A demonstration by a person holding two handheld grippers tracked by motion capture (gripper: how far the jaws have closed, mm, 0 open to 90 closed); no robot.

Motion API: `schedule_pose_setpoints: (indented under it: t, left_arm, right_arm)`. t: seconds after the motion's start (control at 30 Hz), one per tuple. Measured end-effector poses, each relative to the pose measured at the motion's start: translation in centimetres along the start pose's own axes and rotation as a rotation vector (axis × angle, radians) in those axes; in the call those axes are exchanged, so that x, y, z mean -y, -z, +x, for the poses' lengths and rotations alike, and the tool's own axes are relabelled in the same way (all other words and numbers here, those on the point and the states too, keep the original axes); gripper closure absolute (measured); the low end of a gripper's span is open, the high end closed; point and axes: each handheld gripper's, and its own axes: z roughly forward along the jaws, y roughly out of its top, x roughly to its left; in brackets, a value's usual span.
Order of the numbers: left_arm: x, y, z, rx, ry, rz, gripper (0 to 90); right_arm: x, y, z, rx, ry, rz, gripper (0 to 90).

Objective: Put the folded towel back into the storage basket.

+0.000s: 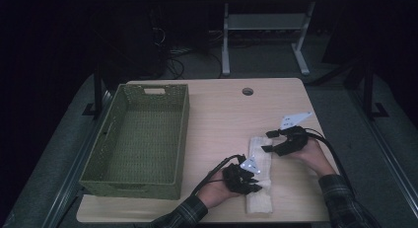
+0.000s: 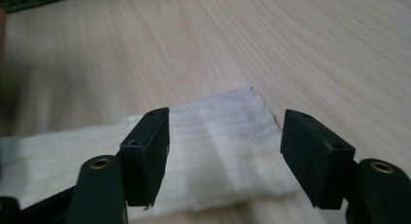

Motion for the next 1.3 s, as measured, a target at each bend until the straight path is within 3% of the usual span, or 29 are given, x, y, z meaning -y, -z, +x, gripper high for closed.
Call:
schedule_pose_setpoints:
  t: [0.23,0.33,0.6,0.87,1.0,1.2,1.3]
  left_arm:
    - [0.3,0.1,0.5,0.012,0.005,-0.005,79.5]
    - [0.5,-0.1,0.6,0.012,0.007,-0.009,79.6]
    - [0.6,-0.2,0.8,0.009,0.009,0.0,79.6]
    - [0.6,-0.3,0.9,0.002,0.01,0.004,79.7]
    - [0.7,-0.3,0.9,0.004,0.015,0.003,79.9]
    - [0.5,0.2,0.9,0.004,0.007,0.002,80.3]
    - [0.2,0.8,1.0,0.009,0.019,-0.027,80.3]
  right_arm:
    - [-1.2,-2.8,-1.6,-0.032,-0.018,0.045,34.8]
    - [-1.1,-3.8,-2.1,-0.028,0.001,0.114,33.6]
    - [-0.7,-4.3,-2.3,-0.038,0.012,0.146,34.7]
    - [-0.5,-4.0,-1.9,-0.06,0.041,0.141,57.6]
    - [-0.5,-4.0,-1.7,-0.098,0.037,0.145,75.8]
    - [-0.6,-4.0,-1.7,-0.113,0.019,0.154,80.9]
    - [-0.9,-3.9,-1.7,-0.108,0.025,0.163,81.1]
